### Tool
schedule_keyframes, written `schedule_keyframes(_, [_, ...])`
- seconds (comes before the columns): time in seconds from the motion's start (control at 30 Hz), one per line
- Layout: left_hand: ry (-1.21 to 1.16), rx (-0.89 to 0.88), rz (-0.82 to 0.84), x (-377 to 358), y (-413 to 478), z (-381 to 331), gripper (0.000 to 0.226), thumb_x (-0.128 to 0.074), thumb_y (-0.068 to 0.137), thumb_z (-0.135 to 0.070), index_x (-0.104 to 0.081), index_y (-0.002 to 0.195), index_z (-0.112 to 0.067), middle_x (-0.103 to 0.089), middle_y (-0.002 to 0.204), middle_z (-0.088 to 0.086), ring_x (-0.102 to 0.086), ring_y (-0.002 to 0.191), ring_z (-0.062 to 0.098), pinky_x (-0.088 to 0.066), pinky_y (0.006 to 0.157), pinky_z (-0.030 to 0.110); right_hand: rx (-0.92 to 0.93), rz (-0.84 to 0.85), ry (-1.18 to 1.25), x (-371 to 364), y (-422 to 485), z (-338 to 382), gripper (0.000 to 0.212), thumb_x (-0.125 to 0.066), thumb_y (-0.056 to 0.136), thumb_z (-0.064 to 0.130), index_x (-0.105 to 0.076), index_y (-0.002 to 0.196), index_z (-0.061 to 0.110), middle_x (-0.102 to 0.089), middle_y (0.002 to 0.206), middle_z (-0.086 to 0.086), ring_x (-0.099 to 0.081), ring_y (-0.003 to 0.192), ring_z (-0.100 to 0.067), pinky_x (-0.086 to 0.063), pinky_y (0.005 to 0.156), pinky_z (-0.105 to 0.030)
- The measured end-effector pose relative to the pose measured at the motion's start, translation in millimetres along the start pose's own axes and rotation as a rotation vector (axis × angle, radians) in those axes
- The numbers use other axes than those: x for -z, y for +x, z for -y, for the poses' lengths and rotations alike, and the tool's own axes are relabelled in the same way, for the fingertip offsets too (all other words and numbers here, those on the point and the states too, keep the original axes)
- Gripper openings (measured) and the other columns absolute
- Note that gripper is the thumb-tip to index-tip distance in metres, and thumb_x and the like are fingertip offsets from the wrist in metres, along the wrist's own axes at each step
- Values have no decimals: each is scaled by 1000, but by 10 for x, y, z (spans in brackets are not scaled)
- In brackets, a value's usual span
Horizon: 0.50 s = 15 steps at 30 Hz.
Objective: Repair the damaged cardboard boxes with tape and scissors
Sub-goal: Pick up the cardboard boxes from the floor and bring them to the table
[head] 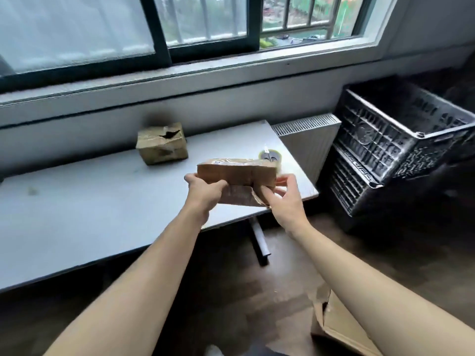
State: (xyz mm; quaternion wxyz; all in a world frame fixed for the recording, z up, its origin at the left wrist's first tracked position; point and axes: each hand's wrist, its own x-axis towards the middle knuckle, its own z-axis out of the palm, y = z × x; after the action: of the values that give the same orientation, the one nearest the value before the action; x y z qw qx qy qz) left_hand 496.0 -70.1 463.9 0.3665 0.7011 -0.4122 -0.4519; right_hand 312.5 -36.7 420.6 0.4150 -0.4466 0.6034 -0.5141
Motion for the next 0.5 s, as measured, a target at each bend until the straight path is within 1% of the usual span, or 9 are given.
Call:
schedule_keyframes(0.07, [-24, 16, -27, 391, 187, 55, 51, -68, 87, -21, -24, 113, -17, -52, 124, 9, -55, 95, 15, -38, 61, 20, 10, 23, -21, -430, 0, 76, 28, -72, 91, 19, -51, 108, 12, -63, 98, 10, -64, 93, -1, -50, 73, -14])
schedule_keyframes(0.1, [-34, 23, -46, 581, 265, 85, 52, -69, 85, -22, -24, 113, -18, -52, 126, 9, -56, 100, 17, -40, 64, 22, 16, 30, -32, -635, 0, 112, 28, -72, 91, 20, -51, 108, 10, -63, 96, 10, -64, 89, 0, -49, 69, -12])
schedule_keyframes(0.17, [-23, 26, -79, 940, 399, 168, 57, -71, 80, -30, -24, 112, -22, -52, 127, 8, -56, 109, 23, -48, 81, 30, 30, 36, -59, -995, 3, 171, 27, -70, 92, 23, -51, 108, 10, -62, 95, 10, -63, 86, -2, -47, 65, -10])
schedule_keyframes(0.2, [-11, 24, -88, 1101, 454, 205, 60, -73, 78, -35, -24, 111, -24, -53, 127, 7, -56, 112, 24, -49, 91, 37, 38, 45, -74, -1159, 15, 213, 26, -68, 94, 26, -51, 107, 11, -61, 94, 10, -63, 86, -3, -46, 64, -10])
schedule_keyframes(0.23, [-4, 21, -90, 1253, 514, 251, 63, -74, 76, -39, -24, 111, -26, -53, 128, 7, -55, 114, 25, -48, 97, 41, 41, 60, -90, -1310, 37, 262, 25, -65, 96, 30, -51, 107, 12, -60, 94, 10, -62, 86, -6, -46, 63, -10])
schedule_keyframes(0.27, [-6, 17, -90, 1387, 581, 302, 65, -76, 77, -41, -24, 112, -26, -53, 129, 6, -56, 114, 24, -48, 98, 40, 34, 78, -102, -1448, 65, 315, 26, -62, 98, 35, -51, 108, 14, -60, 95, 9, -61, 86, -8, -45, 63, -11])
schedule_keyframes(0.33, [-37, 26, -87, 1614, 698, 385, 65, -78, 80, -40, -26, 115, -24, -53, 128, 5, -57, 113, 21, -46, 89, 34, -4, 148, -95, -1683, 139, 417, 36, -60, 96, 45, -51, 114, 15, -60, 99, 7, -60, 87, -9, -45, 66, -16])
schedule_keyframes(0.43, [-70, 50, -97, 1852, 855, 457, 62, -75, 85, -34, -27, 122, -22, -56, 124, 3, -57, 107, 17, -42, 76, 25, -40, 284, -95, -1973, 266, 497, 57, -73, 85, 51, -47, 124, 18, -60, 107, 9, -63, 95, -5, -52, 78, -20])
schedule_keyframes(0.5, [-80, 57, -112, 1970, 977, 490, 66, -74, 87, -30, -28, 132, -18, -56, 123, 2, -57, 102, 16, -40, 68, 22, -45, 331, -102, -2155, 391, 489, 67, -79, 78, 51, -47, 127, 20, -63, 112, 6, -66, 101, -10, -55, 86, -27])
